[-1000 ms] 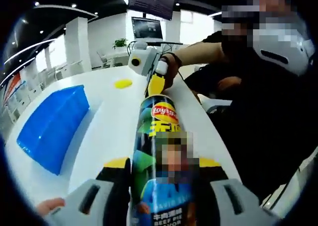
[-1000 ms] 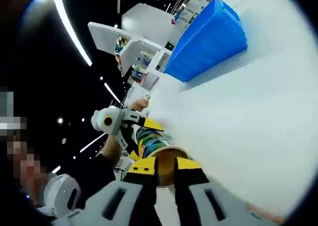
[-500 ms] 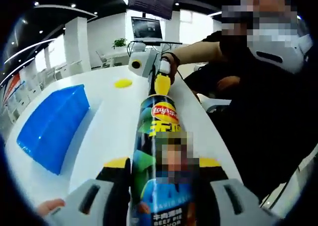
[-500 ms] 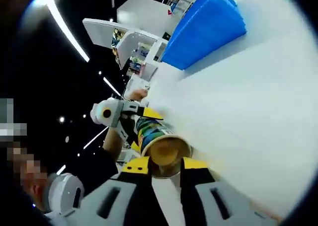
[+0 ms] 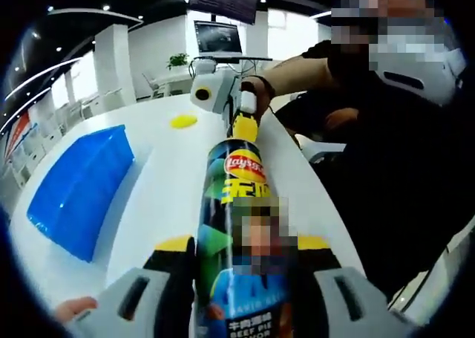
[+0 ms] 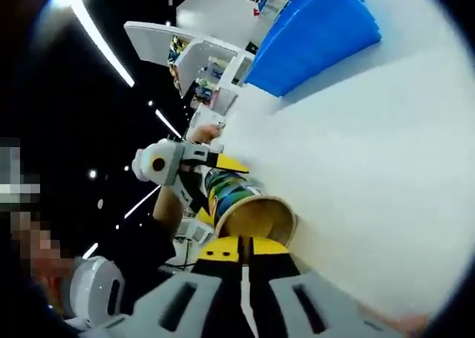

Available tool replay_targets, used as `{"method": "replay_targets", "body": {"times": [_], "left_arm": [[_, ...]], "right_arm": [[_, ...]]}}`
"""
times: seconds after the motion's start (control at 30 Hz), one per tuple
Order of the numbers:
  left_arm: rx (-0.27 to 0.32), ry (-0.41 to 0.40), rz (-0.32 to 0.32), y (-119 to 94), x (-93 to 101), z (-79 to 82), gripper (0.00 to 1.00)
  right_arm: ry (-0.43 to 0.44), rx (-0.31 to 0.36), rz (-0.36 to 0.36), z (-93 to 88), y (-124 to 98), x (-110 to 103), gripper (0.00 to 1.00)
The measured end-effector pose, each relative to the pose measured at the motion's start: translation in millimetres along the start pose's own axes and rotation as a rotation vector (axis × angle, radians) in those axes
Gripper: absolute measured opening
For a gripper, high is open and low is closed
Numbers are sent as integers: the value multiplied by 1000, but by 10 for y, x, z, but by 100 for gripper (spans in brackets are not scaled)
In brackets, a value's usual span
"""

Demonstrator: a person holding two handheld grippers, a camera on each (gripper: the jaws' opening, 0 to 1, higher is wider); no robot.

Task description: Open the lid of the chip container on the table, take out the chips, place them into the box in front of the container, and close the lid

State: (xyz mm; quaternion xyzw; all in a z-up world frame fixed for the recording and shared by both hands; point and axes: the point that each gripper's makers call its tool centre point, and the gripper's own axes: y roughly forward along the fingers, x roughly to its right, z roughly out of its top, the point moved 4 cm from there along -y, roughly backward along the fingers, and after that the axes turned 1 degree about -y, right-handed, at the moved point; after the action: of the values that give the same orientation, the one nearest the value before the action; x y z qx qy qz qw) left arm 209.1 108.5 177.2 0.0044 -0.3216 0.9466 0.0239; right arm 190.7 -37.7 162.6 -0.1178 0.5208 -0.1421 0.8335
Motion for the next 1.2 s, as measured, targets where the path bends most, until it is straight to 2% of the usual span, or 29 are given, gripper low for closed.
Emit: {"method": "replay_targets", "body": {"times": [0.1,0.23,0.43,0.6,0.63,0.7,0.73,0.83,0.93,0.97,1.0,1.1,1.13,1.2], "left_arm": [[-9,4,-1,5,0,-1,51],[-12,8,3,7,4,-3,51],[6,19,8,32,4,14,51],[-12,21,19,64,-9,38,50],[-18,16,25,66,-14,35,51],[-14,18,29,63,-15,34,51],[-12,16,29,63,-17,36,51],[-9,16,30,63,-15,37,51],[-2,18,32,61,-13,37,51],[-3,16,36,60,-18,34,51],[-5,13,39,56,-23,30,51],[-1,15,53,46,-34,22,51],[0,16,55,45,-32,20,51],[1,19,59,46,-29,19,51]], "right_arm": [[12,4,-50,-9,-16,-27,0],[-56,5,-148,2,-81,-44,0],[-62,14,-193,-29,-156,-50,0],[-53,28,-241,-1,-248,-25,0],[-112,48,-243,27,-236,-36,0],[-132,58,-250,23,-225,-39,0],[-176,71,-251,42,-217,-36,1],[-310,182,-286,129,-182,-59,3],[-274,162,-318,110,-128,-27,5],[-244,172,-313,121,-119,-30,5],[-254,178,-319,136,-128,-20,6],[-268,218,-423,162,-175,39,15],[-267,224,-433,161,-176,40,17],[-256,226,-416,134,-150,-7,11]]}}
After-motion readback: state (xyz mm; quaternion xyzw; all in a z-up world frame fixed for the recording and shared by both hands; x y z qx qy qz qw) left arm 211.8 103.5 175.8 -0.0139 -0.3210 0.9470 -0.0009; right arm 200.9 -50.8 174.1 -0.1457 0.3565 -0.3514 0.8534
